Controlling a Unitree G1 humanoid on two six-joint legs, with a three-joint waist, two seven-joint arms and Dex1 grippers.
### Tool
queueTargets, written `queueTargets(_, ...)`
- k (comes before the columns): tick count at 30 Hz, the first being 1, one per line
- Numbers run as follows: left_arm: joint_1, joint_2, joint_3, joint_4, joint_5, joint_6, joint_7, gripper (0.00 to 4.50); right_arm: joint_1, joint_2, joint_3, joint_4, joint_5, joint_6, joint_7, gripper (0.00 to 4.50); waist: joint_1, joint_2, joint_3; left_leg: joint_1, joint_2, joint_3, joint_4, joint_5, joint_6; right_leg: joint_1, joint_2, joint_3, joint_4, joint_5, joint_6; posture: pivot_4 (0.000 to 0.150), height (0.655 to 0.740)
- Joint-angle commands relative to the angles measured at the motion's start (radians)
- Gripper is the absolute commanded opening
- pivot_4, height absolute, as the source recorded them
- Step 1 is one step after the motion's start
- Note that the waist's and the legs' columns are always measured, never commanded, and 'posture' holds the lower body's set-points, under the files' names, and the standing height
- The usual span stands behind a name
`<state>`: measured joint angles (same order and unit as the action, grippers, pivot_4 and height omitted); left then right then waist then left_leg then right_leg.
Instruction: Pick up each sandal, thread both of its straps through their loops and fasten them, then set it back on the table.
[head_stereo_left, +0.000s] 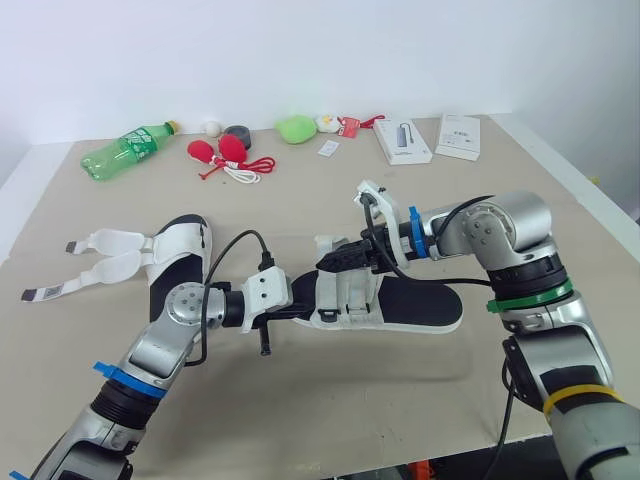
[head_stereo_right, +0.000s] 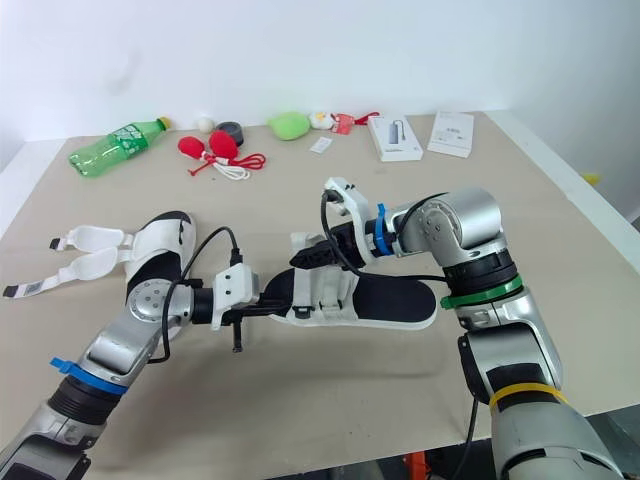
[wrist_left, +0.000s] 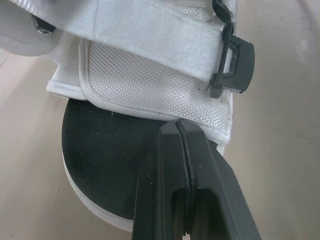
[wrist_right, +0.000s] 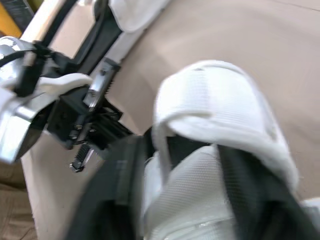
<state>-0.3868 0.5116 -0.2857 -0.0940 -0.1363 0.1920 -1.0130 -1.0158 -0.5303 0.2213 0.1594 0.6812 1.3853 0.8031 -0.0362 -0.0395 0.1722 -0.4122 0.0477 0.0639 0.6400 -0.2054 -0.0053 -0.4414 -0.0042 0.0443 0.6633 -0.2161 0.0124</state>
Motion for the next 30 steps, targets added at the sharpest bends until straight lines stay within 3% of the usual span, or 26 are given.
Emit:
queueTargets(1, 0.001, 0.003, -0.008, 0.002, 0.007, -0.011, -0.005, 0.0, 0.012, 0.0, -0.059, -0.056, 0.022, 0.05, -0.013, 0.57, 0.0, 0.0, 0.0, 0.0, 0.0, 0.0, 0.0, 0.0, 0.0, 0.0, 0.0, 0.0, 0.0, 0.0, 0.0, 0.15, 0.74)
queueTargets(2, 0.001, 0.003, -0.008, 0.002, 0.007, -0.01, -0.005, 0.0, 0.029, 0.001, -0.068, -0.082, 0.031, 0.074, -0.021, 0.12, 0.0, 0.0, 0.0, 0.0, 0.0, 0.0, 0.0, 0.0, 0.0, 0.0, 0.0, 0.0, 0.0, 0.0, 0.0, 0.15, 0.74)
queueTargets(3, 0.001, 0.003, -0.008, 0.002, 0.006, -0.01, -0.005, 0.0, 0.043, 0.003, -0.076, -0.105, 0.036, 0.092, -0.027, 0.05, 0.0, 0.0, 0.0, 0.0, 0.0, 0.0, 0.0, 0.0, 0.0, 0.0, 0.0, -0.001, 0.0, 0.0, 0.0, 0.15, 0.74)
queueTargets(12, -0.001, 0.003, -0.01, 0.002, 0.002, -0.006, -0.014, 0.0, 0.128, 0.042, -0.15, -0.259, 0.067, 0.211, -0.087, 0.05, 0.0, 0.0, 0.0, 0.0, 0.0, -0.001, 0.0, 0.0, 0.0, 0.0, 0.0, 0.0, 0.0, 0.0, 0.0, 0.15, 0.74)
queueTargets(30, -0.008, -0.006, -0.015, 0.013, 0.011, -0.018, -0.008, 0.0, 0.118, 0.084, -0.186, -0.291, 0.22, 0.229, -0.214, 0.05, -0.007, 0.0, 0.0, 0.0, 0.0, -0.001, 0.0, 0.0, 0.0, 0.0, 0.0, 0.0, 0.0, 0.0, 0.0, 0.15, 0.74)
